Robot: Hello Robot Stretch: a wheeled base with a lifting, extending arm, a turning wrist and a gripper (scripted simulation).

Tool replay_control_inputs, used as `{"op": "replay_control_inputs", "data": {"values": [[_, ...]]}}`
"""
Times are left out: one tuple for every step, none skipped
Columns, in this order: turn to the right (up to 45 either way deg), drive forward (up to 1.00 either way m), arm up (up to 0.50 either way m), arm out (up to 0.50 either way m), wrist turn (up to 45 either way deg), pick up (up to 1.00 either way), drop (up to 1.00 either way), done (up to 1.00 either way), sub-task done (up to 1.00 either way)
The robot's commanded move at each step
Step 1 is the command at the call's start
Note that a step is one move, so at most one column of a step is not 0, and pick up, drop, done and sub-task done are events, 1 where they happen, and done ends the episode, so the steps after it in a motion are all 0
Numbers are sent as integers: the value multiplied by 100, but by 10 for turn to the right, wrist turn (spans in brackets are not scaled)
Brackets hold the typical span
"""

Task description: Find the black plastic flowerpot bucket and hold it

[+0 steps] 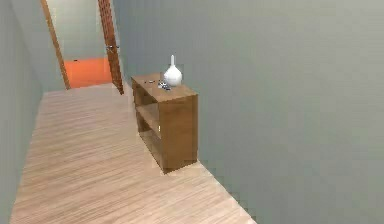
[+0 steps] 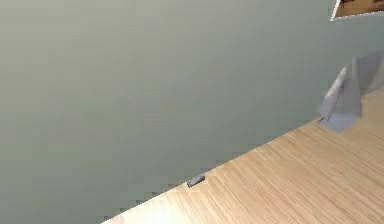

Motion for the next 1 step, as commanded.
{"op": "replay_control_inputs", "data": {"values": [[-270, 0, 0, 0, 0, 0, 0, 0, 0]]}}
